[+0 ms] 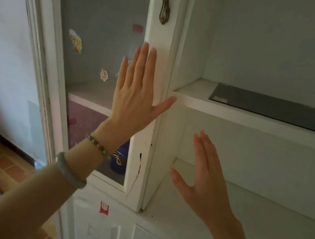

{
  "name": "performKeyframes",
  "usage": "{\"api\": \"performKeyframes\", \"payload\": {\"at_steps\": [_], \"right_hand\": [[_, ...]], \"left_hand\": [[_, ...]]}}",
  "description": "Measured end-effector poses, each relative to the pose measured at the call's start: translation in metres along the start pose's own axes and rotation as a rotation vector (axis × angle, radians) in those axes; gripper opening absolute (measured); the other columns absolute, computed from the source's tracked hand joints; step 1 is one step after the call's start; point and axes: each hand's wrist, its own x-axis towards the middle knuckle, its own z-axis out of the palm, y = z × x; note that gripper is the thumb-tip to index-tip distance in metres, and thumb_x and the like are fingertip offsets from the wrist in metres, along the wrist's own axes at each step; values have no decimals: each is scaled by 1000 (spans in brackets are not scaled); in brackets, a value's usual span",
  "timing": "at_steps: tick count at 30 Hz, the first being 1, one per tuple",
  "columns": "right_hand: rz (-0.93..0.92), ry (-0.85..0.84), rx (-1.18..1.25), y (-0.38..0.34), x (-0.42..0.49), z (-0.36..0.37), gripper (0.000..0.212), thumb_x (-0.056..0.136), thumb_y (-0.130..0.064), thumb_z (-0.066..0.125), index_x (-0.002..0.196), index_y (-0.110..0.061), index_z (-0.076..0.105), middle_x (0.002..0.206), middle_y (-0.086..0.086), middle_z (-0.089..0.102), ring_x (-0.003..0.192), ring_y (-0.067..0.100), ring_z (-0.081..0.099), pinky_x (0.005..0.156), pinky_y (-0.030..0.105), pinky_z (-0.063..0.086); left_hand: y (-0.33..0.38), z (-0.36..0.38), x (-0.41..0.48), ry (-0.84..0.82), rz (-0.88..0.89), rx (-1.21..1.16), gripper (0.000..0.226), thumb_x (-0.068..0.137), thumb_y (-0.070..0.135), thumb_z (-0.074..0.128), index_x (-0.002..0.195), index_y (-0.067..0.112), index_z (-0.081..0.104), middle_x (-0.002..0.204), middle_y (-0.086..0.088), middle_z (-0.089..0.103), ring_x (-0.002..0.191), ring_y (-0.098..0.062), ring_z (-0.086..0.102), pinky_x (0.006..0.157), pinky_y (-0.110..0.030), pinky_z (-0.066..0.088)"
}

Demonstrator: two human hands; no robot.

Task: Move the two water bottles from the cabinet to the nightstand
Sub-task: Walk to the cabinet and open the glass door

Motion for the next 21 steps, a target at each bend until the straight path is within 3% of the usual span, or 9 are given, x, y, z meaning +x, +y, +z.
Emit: {"api": "performKeyframes", "payload": {"at_steps": [4, 11, 16, 21], "right_hand": [[-65, 79, 23, -11, 17, -19, 77, 84, -54, 42, 143, -15, 11, 151, 5, 14, 139, 15, 8, 110, 44, 20], [-97, 196, -11, -24, 53, -46, 78, 84, -56, 42, 142, -13, 15, 151, 10, 20, 138, 19, 12, 110, 39, 15], [-139, 323, -51, -32, 93, -75, 79, 85, -54, 45, 143, -9, 15, 151, 13, 18, 139, 20, 10, 112, 42, 17], [-184, 382, -91, -38, 136, -95, 80, 85, -55, 43, 143, -9, 11, 152, 13, 15, 139, 20, 8, 112, 39, 10]], "left_hand": [[0, -20, 50, 107, 47, 49, 90, 88, 65, 37, 142, -5, 18, 149, -25, 21, 139, -36, 17, 114, -49, 11], [-5, -30, 74, 83, 59, 112, 88, 89, 65, 30, 143, -3, 12, 152, -21, 16, 141, -32, 12, 115, -47, 7], [-12, -40, 99, 116, 53, 148, 85, 90, 61, 33, 143, -2, 11, 151, -21, 17, 141, -32, 11, 115, -49, 9], [-12, -41, 124, 147, 64, 161, 79, 92, 56, 35, 143, -2, 16, 150, -21, 22, 140, -31, 16, 114, -49, 11]]}}
